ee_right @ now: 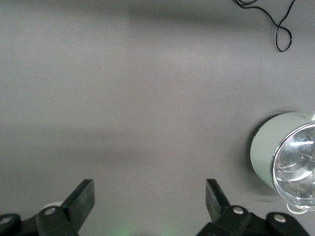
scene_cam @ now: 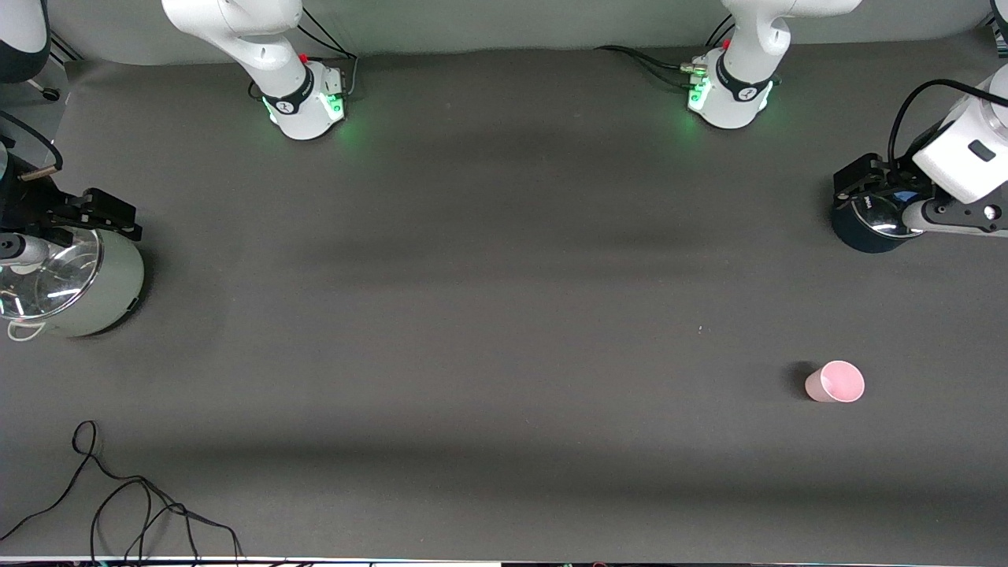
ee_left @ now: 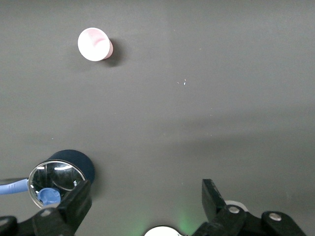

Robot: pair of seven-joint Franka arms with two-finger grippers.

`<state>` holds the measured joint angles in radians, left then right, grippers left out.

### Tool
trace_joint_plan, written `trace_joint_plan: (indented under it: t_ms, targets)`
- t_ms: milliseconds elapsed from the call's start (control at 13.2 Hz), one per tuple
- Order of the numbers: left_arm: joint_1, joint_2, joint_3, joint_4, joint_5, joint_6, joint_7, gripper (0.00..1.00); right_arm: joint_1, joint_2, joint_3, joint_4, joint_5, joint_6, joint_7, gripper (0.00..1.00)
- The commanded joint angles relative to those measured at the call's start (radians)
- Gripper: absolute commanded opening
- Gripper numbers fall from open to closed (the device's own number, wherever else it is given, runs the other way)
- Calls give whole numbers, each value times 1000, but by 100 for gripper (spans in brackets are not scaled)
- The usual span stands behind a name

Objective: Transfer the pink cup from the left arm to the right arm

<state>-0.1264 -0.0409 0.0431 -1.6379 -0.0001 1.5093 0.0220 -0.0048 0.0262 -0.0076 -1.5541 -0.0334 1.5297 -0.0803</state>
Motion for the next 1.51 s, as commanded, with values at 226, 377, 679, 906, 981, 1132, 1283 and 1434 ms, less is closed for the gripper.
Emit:
trace_joint_plan:
  t_ms: [226,377,679,906,981,1132,1283,1434]
  targets:
    - [-13,6,4,13,15,-3,4,100,2,15,-5,32,7,-31,22,100]
    - [-12,6,4,13,15,-1,4,100,3,15,-5,32,7,-31,22,100]
    - [-10,7,4,13,17,-1,4,100,2,14,-6,31,7,-31,25,100]
    - [-10,7,4,21,17,-1,4,100,2,11,-6,29,7,-36,27,100]
    - [-12,9,4,21,17,-1,4,100,0,11,-6,29,7,-36,25,100]
    - [-10,9,6,23,17,-1,4,100,2,11,-6,29,7,-36,25,100]
    - [-10,9,6,23,17,0,4,100,0,11,-6,29,7,-37,25,100]
    - [-10,9,6,29,17,3,4,100,0,11,-6,29,7,-37,25,100]
